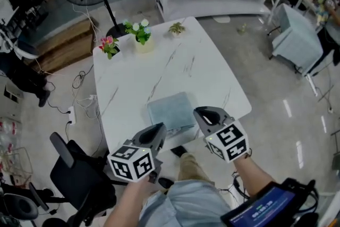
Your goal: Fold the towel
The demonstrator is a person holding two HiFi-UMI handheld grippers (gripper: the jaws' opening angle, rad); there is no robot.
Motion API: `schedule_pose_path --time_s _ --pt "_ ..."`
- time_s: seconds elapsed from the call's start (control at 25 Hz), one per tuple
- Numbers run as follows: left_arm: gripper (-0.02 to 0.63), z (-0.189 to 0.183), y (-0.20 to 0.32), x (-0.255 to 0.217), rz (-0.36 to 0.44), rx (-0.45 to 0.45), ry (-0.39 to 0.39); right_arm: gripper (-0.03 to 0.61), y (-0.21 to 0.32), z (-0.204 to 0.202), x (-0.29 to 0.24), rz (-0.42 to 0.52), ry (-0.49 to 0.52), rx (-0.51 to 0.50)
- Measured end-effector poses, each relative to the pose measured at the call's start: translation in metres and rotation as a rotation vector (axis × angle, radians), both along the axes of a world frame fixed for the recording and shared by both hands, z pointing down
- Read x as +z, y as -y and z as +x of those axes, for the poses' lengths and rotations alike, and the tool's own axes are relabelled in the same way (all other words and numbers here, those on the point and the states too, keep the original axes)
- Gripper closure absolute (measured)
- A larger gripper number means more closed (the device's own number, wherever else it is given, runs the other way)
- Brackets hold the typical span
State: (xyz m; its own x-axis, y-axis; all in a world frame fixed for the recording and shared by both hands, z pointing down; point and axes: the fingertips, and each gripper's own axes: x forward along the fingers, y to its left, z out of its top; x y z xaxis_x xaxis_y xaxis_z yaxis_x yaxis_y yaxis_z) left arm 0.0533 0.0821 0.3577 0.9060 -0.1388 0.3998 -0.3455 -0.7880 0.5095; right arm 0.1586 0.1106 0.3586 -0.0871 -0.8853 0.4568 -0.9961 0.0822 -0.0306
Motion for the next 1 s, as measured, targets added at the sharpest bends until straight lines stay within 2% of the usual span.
schedule_pose_path --time_s 0.12,0.28,0.44,0.56,0.68,1.0 --pt "0.606 -0.014 0.035 -0.071 0.194 -0.124 -0.068 0.560 0.023 -0.006 -0.067 0.146 -0.007 0.012" --pt "0.606 -0.031 0.075 -0.162 0.471 -0.308 -0.113 0.560 0.053 -0.019 -0.144 0.334 -0.023 0.000" --pt "0.606 -0.047 0.089 -0.225 0.658 -0.419 -0.150 0.560 0.072 -0.033 -0.197 0.464 -0.090 -0.029" --pt "0.606 -0.056 0.092 -0.249 0.731 -0.458 -0.152 0.560 0.076 -0.044 -0.216 0.510 -0.115 -0.039" --pt "0.606 -0.060 0.097 -0.253 0.770 -0.480 -0.142 0.560 0.082 -0.045 -0.216 0.528 -0.095 -0.038" --pt "0.606 -0.065 0.098 -0.252 0.786 -0.509 -0.138 0.563 0.087 -0.050 -0.223 0.567 -0.085 -0.050"
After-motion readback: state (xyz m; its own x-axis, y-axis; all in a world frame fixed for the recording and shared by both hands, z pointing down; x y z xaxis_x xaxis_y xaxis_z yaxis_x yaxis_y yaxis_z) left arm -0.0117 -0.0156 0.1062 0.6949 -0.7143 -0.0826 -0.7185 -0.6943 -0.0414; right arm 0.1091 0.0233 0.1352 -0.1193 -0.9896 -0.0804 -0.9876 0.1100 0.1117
